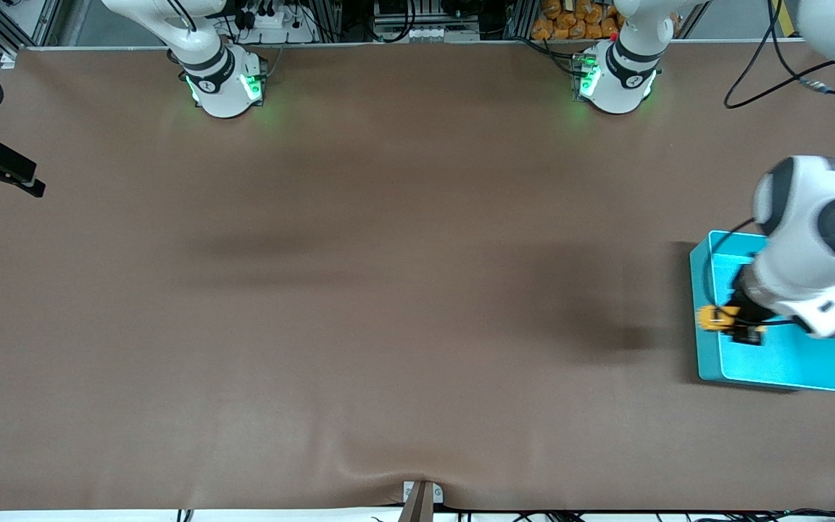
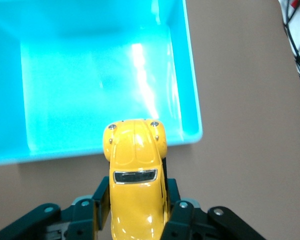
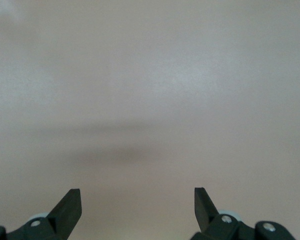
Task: Wind and store yellow beetle car
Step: 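Carry the car with the left gripper over the blue bin, then lower the car into the blue bin and open the left gripper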
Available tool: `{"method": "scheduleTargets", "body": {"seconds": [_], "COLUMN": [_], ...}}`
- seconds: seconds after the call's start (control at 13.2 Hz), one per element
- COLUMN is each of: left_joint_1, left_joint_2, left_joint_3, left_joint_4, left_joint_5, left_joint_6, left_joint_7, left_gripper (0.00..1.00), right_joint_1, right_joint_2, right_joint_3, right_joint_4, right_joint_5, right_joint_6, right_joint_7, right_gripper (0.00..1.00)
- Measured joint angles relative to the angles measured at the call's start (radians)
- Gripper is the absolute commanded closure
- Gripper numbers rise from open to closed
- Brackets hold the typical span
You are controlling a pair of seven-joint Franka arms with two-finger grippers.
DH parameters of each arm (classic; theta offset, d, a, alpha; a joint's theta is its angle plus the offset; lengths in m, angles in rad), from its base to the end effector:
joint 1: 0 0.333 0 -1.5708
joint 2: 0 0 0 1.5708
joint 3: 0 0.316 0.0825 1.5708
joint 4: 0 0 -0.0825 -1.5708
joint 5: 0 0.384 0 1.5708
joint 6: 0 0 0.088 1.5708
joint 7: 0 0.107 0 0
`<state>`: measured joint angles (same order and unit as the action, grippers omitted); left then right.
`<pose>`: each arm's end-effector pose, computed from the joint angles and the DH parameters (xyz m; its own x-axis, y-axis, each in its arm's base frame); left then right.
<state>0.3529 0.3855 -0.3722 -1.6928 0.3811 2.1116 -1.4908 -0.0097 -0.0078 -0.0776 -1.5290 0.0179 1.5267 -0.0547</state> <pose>0.6626 0.0294 0.3922 0.2452 0.9480 0.2027 0.9657 -0.2572 0.0345 0.5461 -0.0460 0.6446 0.9995 -0.0318 0.0065 -0.0317 -0.9993 -0.0182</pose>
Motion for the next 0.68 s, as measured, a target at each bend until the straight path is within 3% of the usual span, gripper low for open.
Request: {"method": "scheduleTargets", "body": {"seconds": [0.38, 0.68], "left_joint_1": [0.178, 0.257], "left_joint_2": [0.022, 0.045], "left_joint_3": [0.0, 0.0], "left_joint_4": [-0.003, -0.023], "left_joint_5": [-0.058, -0.099], "left_joint_6": [0.001, 0.001], "left_joint_7": [0.507, 0.95], "left_gripper": [1.0, 1.0], "right_joint_1": [-0.007, -0.007], "right_joint_2": [0.0, 0.0], "right_joint_3": [-0.001, -0.001], "right_joint_4": [0.001, 0.001], "right_joint_5": [0.0, 0.0], "right_joint_6": [-0.008, -0.013], "right_joint_7": [0.003, 0.003], "right_gripper": [0.0, 0.0]}}
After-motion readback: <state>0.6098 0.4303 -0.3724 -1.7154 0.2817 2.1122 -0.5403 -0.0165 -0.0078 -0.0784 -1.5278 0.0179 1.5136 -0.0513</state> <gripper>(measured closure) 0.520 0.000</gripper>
